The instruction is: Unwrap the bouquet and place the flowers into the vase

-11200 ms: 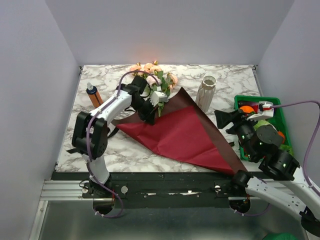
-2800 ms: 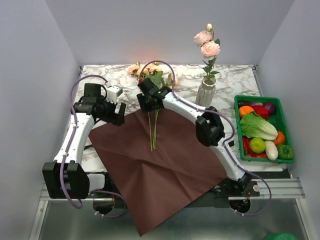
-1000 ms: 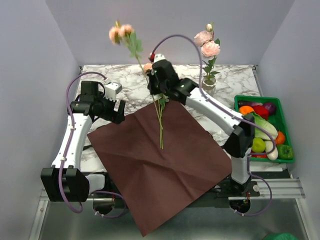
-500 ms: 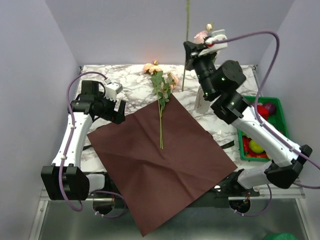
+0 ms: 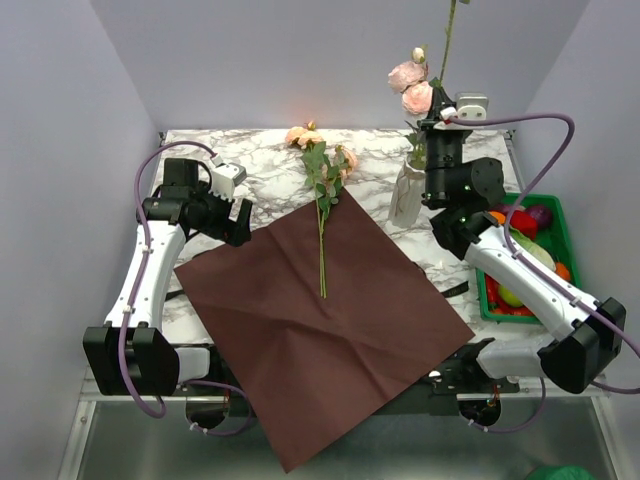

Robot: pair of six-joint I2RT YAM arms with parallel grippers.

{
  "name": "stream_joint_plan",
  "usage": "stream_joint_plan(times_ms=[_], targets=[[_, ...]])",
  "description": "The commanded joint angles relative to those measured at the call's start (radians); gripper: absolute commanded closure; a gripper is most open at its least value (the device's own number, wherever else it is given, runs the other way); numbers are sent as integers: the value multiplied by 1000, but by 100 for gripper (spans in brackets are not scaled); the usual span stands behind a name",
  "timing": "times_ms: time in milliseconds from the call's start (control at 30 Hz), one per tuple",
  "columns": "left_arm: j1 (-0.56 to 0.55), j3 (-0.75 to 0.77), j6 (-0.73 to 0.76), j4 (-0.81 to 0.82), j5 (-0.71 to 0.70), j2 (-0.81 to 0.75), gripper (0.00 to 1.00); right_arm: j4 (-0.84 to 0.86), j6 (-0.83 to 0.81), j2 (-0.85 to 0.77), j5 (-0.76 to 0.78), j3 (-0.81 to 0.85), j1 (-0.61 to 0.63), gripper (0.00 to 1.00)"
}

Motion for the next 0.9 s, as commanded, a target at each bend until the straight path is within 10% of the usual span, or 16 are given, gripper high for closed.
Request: stream_joint_plan(times_ms=[0,867], targets=[[7,28,17,10,42,9,1,132,-13,-22,43,-43,-40,99],[7,55,61,-4,67,44,1,336,76,148,84,-127,-152,99]])
